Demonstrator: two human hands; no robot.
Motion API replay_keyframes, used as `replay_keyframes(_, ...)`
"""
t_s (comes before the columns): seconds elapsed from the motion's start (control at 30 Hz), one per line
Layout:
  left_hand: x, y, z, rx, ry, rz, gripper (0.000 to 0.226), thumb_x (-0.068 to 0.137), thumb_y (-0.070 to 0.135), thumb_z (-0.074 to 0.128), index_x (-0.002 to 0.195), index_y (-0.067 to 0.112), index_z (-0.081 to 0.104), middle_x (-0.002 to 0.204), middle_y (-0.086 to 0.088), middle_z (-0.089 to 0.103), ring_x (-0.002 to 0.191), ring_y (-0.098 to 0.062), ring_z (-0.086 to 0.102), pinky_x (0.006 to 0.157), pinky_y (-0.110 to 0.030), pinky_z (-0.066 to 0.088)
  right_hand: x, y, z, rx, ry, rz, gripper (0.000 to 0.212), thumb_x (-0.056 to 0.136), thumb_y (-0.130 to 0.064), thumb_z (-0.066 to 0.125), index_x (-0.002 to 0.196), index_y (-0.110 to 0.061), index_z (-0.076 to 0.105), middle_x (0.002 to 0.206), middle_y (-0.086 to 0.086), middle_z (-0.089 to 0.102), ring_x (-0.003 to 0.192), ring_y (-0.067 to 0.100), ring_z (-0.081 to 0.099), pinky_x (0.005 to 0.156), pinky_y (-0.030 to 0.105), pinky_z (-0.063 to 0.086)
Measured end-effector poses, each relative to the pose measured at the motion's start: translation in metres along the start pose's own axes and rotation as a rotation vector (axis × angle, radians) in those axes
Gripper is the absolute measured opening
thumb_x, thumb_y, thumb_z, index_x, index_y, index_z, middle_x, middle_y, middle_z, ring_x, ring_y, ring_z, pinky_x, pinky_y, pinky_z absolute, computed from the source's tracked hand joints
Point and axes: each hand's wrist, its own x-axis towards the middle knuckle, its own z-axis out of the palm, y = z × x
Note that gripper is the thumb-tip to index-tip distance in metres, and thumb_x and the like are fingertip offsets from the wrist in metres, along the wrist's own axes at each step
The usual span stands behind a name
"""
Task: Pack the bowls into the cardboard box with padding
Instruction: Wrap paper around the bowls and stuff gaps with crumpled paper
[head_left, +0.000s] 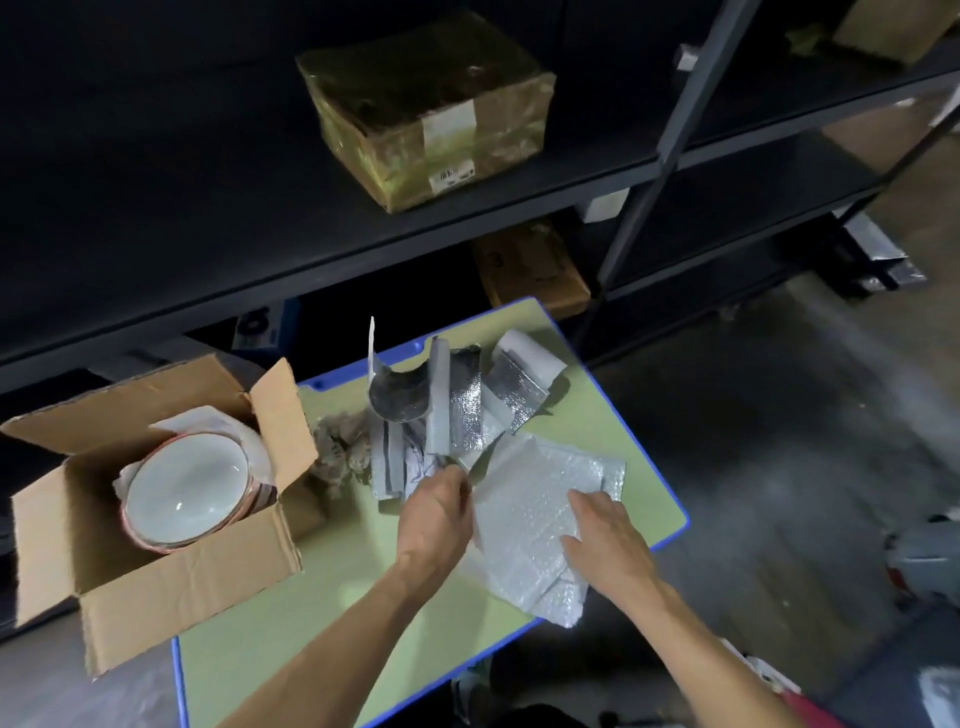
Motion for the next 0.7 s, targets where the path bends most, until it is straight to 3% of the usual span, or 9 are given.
replay_keyframes(0.13,-0.016,0.005,-0.014,-0.158,0.045,0.016,0.008,0.092,0.016,0.059,0.091,0.022,0.053,0.072,0.007,0.062,0.065,-0.019,0.055,0.063,-0.036,0.046,-0.001,0.004,-0.008,0.045,0.076,-0.012,0.044,0.098,-0.033,0.055,0.139,-0.022,0.042,0.132,0.001,0.05,0.125,0.023,0.042,0.092,0.034,0.046)
replay_keyframes(0.27,-0.029,0.006,-0.039,-0.277,0.061,0.022,0.013,0.093,0.011,0.059,0.094,0.023,0.064,0.066,0.018,0.06,0.064,-0.003,0.054,0.06,-0.014,0.039,-0.001,0.0,-0.02,0.145,0.117,-0.006,0.058,0.096,-0.038,0.059,0.148,-0.025,0.038,0.137,-0.002,0.051,0.13,0.021,0.042,0.1,0.034,0.043)
replay_keyframes(0.43,-0.042,0.006,-0.068,-0.401,0.096,-0.045,0.02,0.095,0.011,0.054,0.088,0.029,0.061,0.07,0.004,0.061,0.069,-0.014,0.057,0.068,-0.031,0.048,0.003,-0.013,-0.037,0.404,0.124,-0.03,0.036,0.086,-0.041,0.07,0.119,-0.032,0.06,0.112,-0.012,0.06,0.113,0.011,0.056,0.093,0.029,0.045)
replay_keyframes(0.53,-0.05,0.006,-0.084,-0.462,0.107,-0.045,0.021,0.096,0.011,0.053,0.091,0.029,0.062,0.074,0.0,0.061,0.071,-0.018,0.056,0.069,-0.037,0.049,0.005,-0.024,-0.045,0.595,0.025,-0.015,0.048,0.085,-0.046,0.071,0.128,-0.036,0.052,0.118,-0.011,0.059,0.111,0.009,0.056,0.091,0.027,0.043)
replay_keyframes(0.63,-0.057,0.013,-0.099,-0.558,0.115,-0.019,0.017,0.094,0.016,0.051,0.094,0.026,0.065,0.078,0.001,0.065,0.073,-0.02,0.057,0.07,-0.038,0.05,0.005,-0.041,-0.048,0.822,-0.125,0.083,0.064,0.084,-0.054,0.072,0.138,-0.033,0.044,0.117,-0.004,0.056,0.108,0.014,0.062,0.092,0.032,0.053)
replay_keyframes(0.7,-0.06,0.019,-0.109,-0.647,0.15,-0.031,0.019,0.09,0.021,0.049,0.095,0.026,0.066,0.083,0.002,0.069,0.074,-0.022,0.061,0.072,-0.039,0.054,0.001,-0.056,-0.048,1.08,-0.24,0.138,0.049,0.082,-0.049,0.075,0.117,-0.026,0.049,0.102,-0.002,0.06,0.087,0.014,0.067,0.085,0.037,0.059)
